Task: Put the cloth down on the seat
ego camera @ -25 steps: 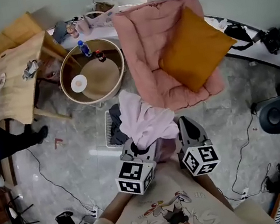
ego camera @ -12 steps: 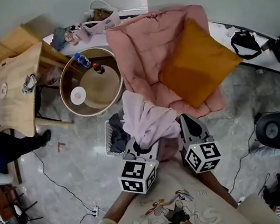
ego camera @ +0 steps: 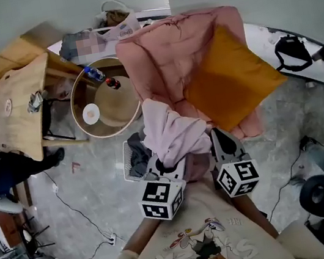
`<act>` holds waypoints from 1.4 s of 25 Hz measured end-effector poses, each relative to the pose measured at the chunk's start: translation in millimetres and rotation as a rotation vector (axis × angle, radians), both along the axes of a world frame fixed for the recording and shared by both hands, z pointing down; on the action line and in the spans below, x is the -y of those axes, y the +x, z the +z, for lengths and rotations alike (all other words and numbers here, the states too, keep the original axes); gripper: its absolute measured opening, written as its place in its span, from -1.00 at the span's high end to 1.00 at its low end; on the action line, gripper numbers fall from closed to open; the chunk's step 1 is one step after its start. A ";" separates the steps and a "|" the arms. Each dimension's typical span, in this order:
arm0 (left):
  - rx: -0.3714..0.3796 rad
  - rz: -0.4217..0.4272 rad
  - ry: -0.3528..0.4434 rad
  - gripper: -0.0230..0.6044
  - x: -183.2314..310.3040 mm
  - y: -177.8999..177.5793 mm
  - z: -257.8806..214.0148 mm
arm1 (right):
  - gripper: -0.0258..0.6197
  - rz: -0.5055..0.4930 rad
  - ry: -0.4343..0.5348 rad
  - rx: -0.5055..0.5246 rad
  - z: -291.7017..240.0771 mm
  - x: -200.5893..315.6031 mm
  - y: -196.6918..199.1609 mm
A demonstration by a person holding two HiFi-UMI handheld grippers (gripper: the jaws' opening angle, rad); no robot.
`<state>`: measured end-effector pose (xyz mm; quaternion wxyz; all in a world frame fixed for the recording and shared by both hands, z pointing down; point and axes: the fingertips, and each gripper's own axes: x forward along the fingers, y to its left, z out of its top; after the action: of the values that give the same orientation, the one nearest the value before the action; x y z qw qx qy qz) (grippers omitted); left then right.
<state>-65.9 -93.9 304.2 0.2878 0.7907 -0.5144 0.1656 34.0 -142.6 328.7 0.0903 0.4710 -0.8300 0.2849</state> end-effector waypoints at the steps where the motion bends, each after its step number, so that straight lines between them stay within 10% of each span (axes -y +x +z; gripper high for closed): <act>1: 0.008 -0.006 0.001 0.64 4.7 3.2 1.3 | 0.86 -0.004 -0.001 0.007 2.5 4.9 3.0; 23: 0.179 0.096 -0.031 0.64 71.7 3.8 69.7 | 0.86 -0.083 -0.060 -0.052 66.2 45.5 0.8; 35: 0.103 0.125 -0.196 0.63 89.2 25.3 188.4 | 0.86 -0.075 -0.167 -0.139 163.6 60.4 13.6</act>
<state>-40.6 -183.1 492.6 0.3257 0.7799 -0.4595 0.2731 47.6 -203.0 492.3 0.1972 0.4491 -0.8120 0.3164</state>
